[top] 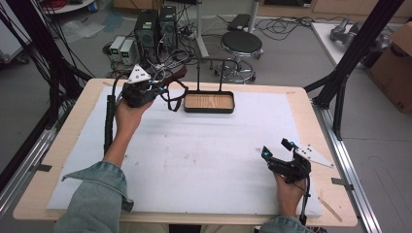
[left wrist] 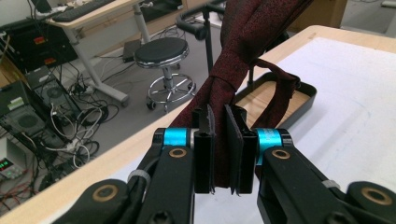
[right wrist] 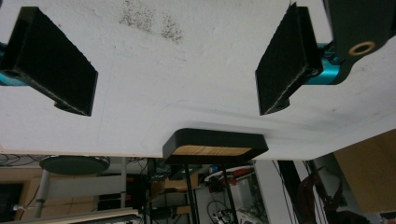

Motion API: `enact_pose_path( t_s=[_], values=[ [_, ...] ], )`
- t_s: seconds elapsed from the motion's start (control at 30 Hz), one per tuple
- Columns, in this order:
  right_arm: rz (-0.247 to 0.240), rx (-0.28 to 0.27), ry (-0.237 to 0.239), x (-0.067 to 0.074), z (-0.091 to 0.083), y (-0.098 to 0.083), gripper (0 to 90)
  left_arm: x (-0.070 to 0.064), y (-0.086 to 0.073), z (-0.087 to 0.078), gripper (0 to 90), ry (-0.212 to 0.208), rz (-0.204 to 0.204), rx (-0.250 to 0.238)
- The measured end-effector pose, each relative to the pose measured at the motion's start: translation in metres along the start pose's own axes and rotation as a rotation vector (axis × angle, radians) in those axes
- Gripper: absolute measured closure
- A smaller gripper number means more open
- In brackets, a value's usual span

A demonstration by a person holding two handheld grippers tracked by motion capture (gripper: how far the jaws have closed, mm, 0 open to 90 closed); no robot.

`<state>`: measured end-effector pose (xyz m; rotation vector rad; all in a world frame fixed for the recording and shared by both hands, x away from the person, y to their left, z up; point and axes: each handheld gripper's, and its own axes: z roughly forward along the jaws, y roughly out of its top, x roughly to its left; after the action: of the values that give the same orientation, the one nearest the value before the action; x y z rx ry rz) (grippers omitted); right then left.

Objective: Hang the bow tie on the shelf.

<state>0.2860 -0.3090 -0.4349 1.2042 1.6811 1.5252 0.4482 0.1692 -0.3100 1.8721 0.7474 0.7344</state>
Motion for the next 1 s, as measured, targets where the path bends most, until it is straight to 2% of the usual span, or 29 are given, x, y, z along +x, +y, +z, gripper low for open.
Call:
enact_pose_path(
  t_s=[0.4,0.6,0.73,0.9,1.0],
  values=[
    [0.008,0.0,0.001,-0.002,0.0,0.0,12.0,0.008,0.022,0.02,82.0,0.017,0.011,-0.014],
    [0.008,-0.002,0.005,-0.002,0.0,0.0,12.0,0.012,0.029,0.033,82.0,0.02,-0.002,-0.007],
    [0.015,0.002,0.003,-0.003,0.0,0.0,12.0,0.012,0.033,0.044,82.0,0.029,0.011,0.009],
    [0.017,0.001,0.009,-0.003,0.0,0.0,12.0,0.017,0.031,0.056,81.9,0.049,-0.013,0.017],
    [0.019,0.002,0.011,-0.003,0.0,0.0,12.0,0.019,0.029,0.061,81.9,0.073,-0.03,0.037]
  ],
)
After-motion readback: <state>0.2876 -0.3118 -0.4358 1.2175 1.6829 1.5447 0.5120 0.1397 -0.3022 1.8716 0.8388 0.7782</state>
